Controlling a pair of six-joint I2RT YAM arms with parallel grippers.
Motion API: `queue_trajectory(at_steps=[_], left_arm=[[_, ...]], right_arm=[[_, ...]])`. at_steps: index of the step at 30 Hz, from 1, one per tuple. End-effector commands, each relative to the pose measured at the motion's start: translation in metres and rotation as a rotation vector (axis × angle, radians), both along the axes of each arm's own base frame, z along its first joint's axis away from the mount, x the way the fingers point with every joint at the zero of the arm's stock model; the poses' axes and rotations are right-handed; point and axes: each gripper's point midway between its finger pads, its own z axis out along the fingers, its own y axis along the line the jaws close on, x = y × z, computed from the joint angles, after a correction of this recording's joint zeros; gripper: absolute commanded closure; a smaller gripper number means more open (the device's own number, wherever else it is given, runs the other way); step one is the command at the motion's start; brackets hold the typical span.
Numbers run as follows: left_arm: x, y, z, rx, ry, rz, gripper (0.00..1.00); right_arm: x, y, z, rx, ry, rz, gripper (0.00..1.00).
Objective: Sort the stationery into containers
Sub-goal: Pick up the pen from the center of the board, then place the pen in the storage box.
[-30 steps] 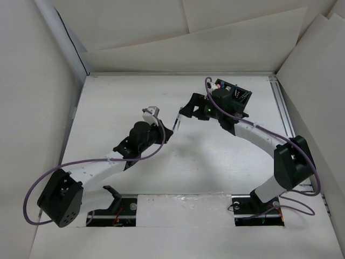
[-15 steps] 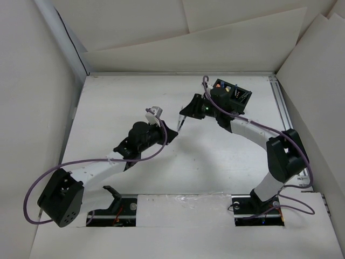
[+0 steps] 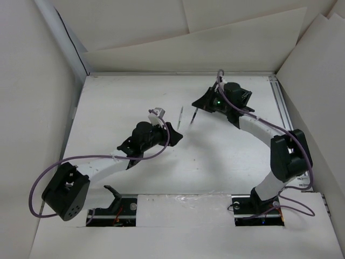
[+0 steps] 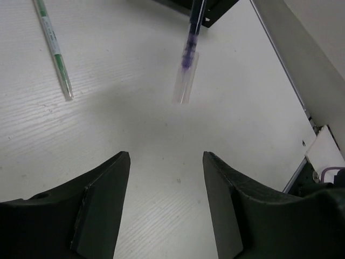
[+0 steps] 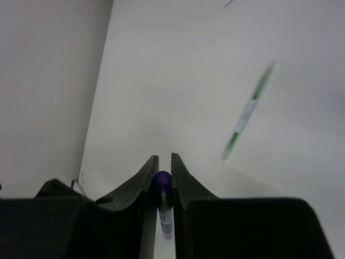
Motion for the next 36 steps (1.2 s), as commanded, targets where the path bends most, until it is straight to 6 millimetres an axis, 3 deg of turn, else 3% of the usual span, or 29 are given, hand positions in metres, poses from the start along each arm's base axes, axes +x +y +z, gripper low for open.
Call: queue_trajectory(at_steps=[1, 3, 5, 6, 7, 11, 12, 14, 17, 21, 27, 32, 33, 36], left_arm=[[0.014, -0.005, 0.036, -0.070, -0.089, 0.032, 0.47], [0.018, -0.003, 0.043, -0.078, -0.106, 0.050, 0.47], [0.024, -0.002, 0.039, -0.057, -0.093, 0.078, 0.49], [0.030, -0.002, 0.028, -0.028, -0.068, 0.100, 0.50], [0.034, -0.001, 0.023, -0.010, -0.055, 0.116, 0.50], [0.055, 0.006, -0.006, 0.105, 0.021, 0.214, 0.51], [0.062, 0.004, -0.002, 0.109, 0.016, 0.231, 0.51], [0.071, 0.007, -0.019, 0.152, 0.049, 0.274, 0.53], [0.086, 0.009, -0.038, 0.220, 0.081, 0.326, 0.54], [0.096, 0.009, -0.059, 0.277, 0.114, 0.353, 0.54], [0.106, 0.012, -0.082, 0.357, 0.144, 0.386, 0.54], [0.112, 0.009, -0.089, 0.376, 0.155, 0.392, 0.54], [0.116, 0.008, -0.084, 0.368, 0.143, 0.402, 0.54], [0.118, 0.006, -0.095, 0.396, 0.156, 0.395, 0.54]], right_arm=[[0.034, -0.065, 0.032, -0.012, -0.100, -0.193, 1.00], [0.046, -0.104, 0.042, -0.032, -0.112, -0.319, 1.00], [0.058, -0.156, 0.055, -0.069, -0.138, -0.484, 1.00], [0.062, -0.175, 0.058, -0.086, -0.143, -0.556, 1.00], [0.072, -0.215, 0.057, -0.130, -0.149, -0.719, 1.00], [0.080, -0.299, 0.070, -0.195, -0.160, -1.008, 1.00], [0.082, -0.310, 0.076, -0.200, -0.172, -1.050, 1.00], [0.084, -0.327, 0.083, -0.233, -0.189, -1.137, 1.00], [0.090, -0.343, 0.093, -0.301, -0.216, -1.219, 1.00], [0.099, -0.340, 0.102, -0.370, -0.245, -1.254, 1.00], [0.110, -0.318, 0.086, -0.456, -0.234, -1.253, 1.00], [0.115, -0.305, 0.064, -0.491, -0.202, -1.232, 1.00], [0.115, -0.305, 0.064, -0.482, -0.201, -1.235, 0.99], [0.115, -0.292, 0.051, -0.498, -0.185, -1.204, 0.88]])
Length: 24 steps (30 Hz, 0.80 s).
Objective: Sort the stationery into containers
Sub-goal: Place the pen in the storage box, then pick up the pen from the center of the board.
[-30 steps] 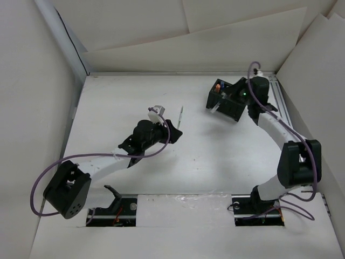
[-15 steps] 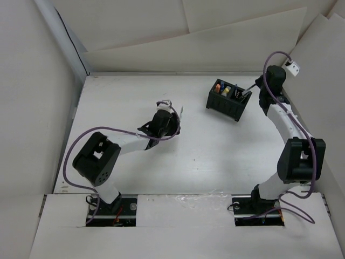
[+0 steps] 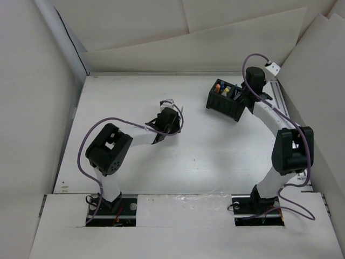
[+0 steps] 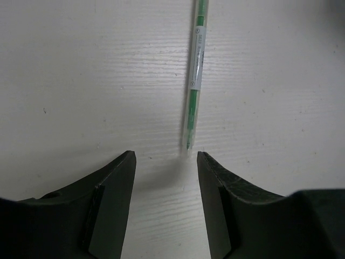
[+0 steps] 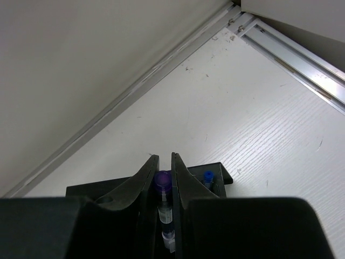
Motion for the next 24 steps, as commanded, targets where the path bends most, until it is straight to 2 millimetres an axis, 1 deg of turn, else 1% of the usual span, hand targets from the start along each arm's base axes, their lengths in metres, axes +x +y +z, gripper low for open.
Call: queue_trajectory(at_steps=[1, 3, 4, 5, 6, 7, 8, 9, 11, 12, 13, 14, 16, 17, 18, 19, 20, 21, 22, 23, 24], left_arm=[[0.017, -0.007, 0.011, 0.004, -0.035, 0.014, 0.54], [0.019, -0.008, 0.007, 0.024, -0.024, 0.007, 0.54], [0.023, -0.011, 0.007, 0.022, -0.026, 0.007, 0.54], [0.025, -0.011, 0.009, 0.026, -0.030, 0.014, 0.56], [0.027, -0.012, 0.007, 0.028, -0.027, 0.014, 0.56], [0.027, -0.012, 0.007, 0.028, -0.027, 0.014, 0.56], [0.026, -0.012, 0.002, 0.035, -0.019, 0.014, 0.58], [0.029, -0.012, 0.001, 0.041, -0.021, 0.020, 0.58], [0.031, -0.013, 0.000, 0.048, -0.023, 0.015, 0.59], [0.028, -0.011, -0.008, 0.063, -0.004, 0.014, 0.60], [0.031, -0.013, -0.004, 0.056, -0.013, 0.014, 0.60], [0.031, -0.011, -0.010, 0.069, -0.007, 0.021, 0.63], [0.034, -0.013, -0.010, 0.067, -0.009, 0.021, 0.66], [0.036, -0.014, -0.012, 0.069, -0.007, 0.021, 0.67], [0.038, -0.017, -0.008, 0.062, -0.015, 0.021, 0.69], [0.035, -0.016, -0.016, 0.070, 0.005, 0.014, 0.73], [0.035, -0.016, -0.016, 0.071, 0.005, 0.014, 0.77], [0.035, -0.016, -0.020, 0.076, 0.012, 0.014, 0.77], [0.035, -0.016, -0.020, 0.076, 0.013, 0.014, 0.79], [0.035, -0.016, -0.020, 0.076, 0.013, 0.014, 0.79], [0.034, -0.015, -0.024, 0.082, 0.020, 0.013, 0.82]], right_arm=[[0.000, 0.008, 0.014, -0.020, -0.035, -0.015, 0.84], [-0.001, 0.016, 0.015, -0.026, -0.036, -0.013, 0.79], [-0.004, 0.016, 0.015, -0.026, -0.036, -0.013, 0.74], [-0.004, 0.022, 0.015, -0.026, -0.036, -0.002, 0.62], [-0.006, 0.021, 0.018, -0.026, -0.037, -0.002, 0.54], [-0.006, 0.026, 0.018, -0.025, -0.038, 0.007, 0.47], [-0.008, 0.028, 0.023, -0.020, -0.041, 0.023, 0.35], [-0.010, 0.029, 0.023, -0.017, -0.041, 0.032, 0.33], [-0.016, 0.029, 0.034, -0.010, -0.065, 0.041, 0.30], [-0.020, 0.031, 0.034, 0.001, -0.063, 0.049, 0.30], [-0.022, 0.035, 0.042, 0.015, -0.085, 0.055, 0.28], [-0.030, 0.036, 0.045, 0.021, -0.092, 0.071, 0.28], [-0.038, 0.042, 0.050, 0.044, -0.111, 0.086, 0.28], [-0.042, 0.050, 0.050, 0.049, -0.112, 0.113, 0.28], [-0.050, 0.049, 0.051, 0.061, -0.120, 0.110, 0.28], [-0.054, 0.058, 0.051, 0.081, -0.125, 0.134, 0.28], [-0.058, 0.069, 0.049, 0.094, -0.124, 0.165, 0.28], [-0.062, 0.072, 0.042, 0.093, -0.110, 0.174, 0.28], [-0.066, 0.079, 0.042, 0.110, -0.116, 0.196, 0.28], [-0.067, 0.085, 0.038, 0.120, -0.109, 0.213, 0.28], [-0.071, 0.094, 0.037, 0.121, -0.106, 0.233, 0.28]])
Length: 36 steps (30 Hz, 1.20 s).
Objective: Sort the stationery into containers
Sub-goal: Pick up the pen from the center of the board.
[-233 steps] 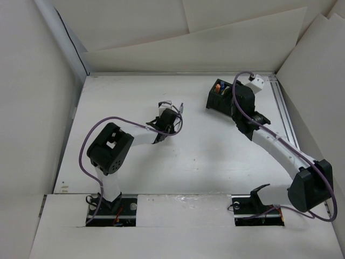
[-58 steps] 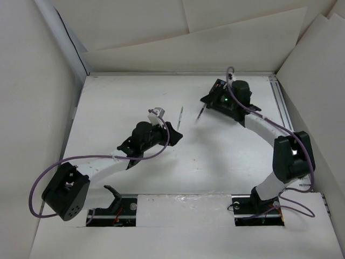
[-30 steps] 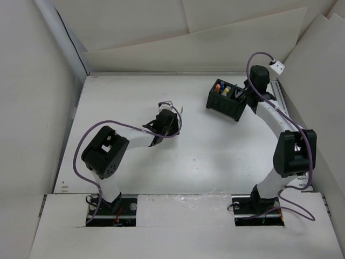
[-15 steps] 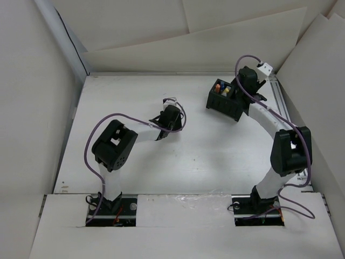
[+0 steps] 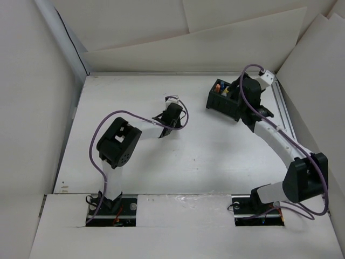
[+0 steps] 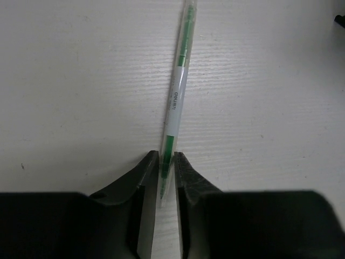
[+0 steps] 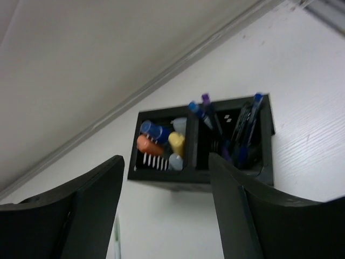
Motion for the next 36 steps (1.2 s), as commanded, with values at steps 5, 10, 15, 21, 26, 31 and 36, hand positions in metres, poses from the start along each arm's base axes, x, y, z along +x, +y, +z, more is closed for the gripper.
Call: queue_trajectory(at_steps=[5, 10, 15, 21, 26, 31, 36], left_arm=[[-0.008, 0.006, -0.011, 0.047, 0.029, 0.002, 1.00], [-0.019, 0.006, 0.020, -0.043, -0.023, -0.013, 1.00], [-0.042, 0.004, 0.058, -0.168, -0.074, -0.069, 1.00], [-0.076, -0.006, 0.110, -0.353, -0.170, -0.210, 1.00], [-0.100, -0.010, 0.117, -0.427, -0.172, -0.302, 1.00], [-0.115, -0.019, 0.129, -0.490, -0.196, -0.392, 1.00], [-0.126, -0.022, 0.136, -0.537, -0.199, -0.437, 1.00]], right_arm=[[-0.022, 0.081, -0.022, 0.085, 0.032, 0.264, 0.48], [-0.035, 0.140, -0.043, 0.110, 0.105, 0.523, 0.87], [-0.046, 0.188, -0.053, 0.149, 0.149, 0.740, 1.00], [-0.066, 0.223, -0.064, 0.200, 0.191, 0.933, 0.37], [-0.070, 0.236, -0.069, 0.233, 0.194, 1.001, 0.23], [-0.075, 0.244, -0.068, 0.267, 0.195, 1.053, 0.25], [-0.070, 0.246, -0.082, 0.310, 0.227, 1.047, 0.36]])
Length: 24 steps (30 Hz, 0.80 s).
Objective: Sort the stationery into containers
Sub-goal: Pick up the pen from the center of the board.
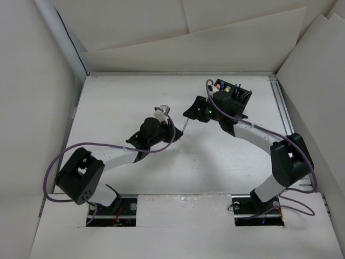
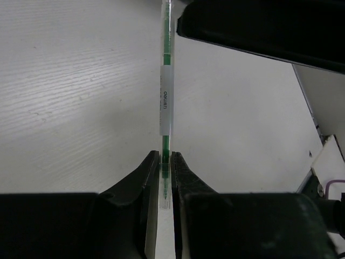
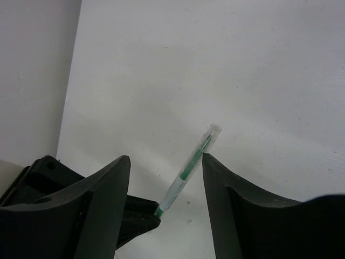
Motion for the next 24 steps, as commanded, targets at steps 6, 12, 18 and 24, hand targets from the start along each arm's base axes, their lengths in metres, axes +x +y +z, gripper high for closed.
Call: queue_trajectory(at_steps=[6, 12, 18, 24], left_arm=[[-0.018, -0.011, 0.055, -0.162, -0.128, -0.091, 1.00], [-0.022, -0.009, 0.058, -0.180, -0.135, -0.098, 1.00], [-0.019, -0.003, 0.053, -0.168, -0.134, -0.059, 1.00], [-0.020, -0.006, 0.054, -0.177, -0.140, -0.078, 1.00]], right_arm=[[0.010, 0.005, 0.013, 0.085, -0.005, -0.016, 0.42], [0.009, 0.000, 0.006, 0.084, 0.010, -0.052, 0.45], [0.007, -0.004, 0.001, 0.079, 0.024, -0.073, 0.45], [0.006, 0.002, -0.002, 0.093, 0.026, -0.039, 0.66]])
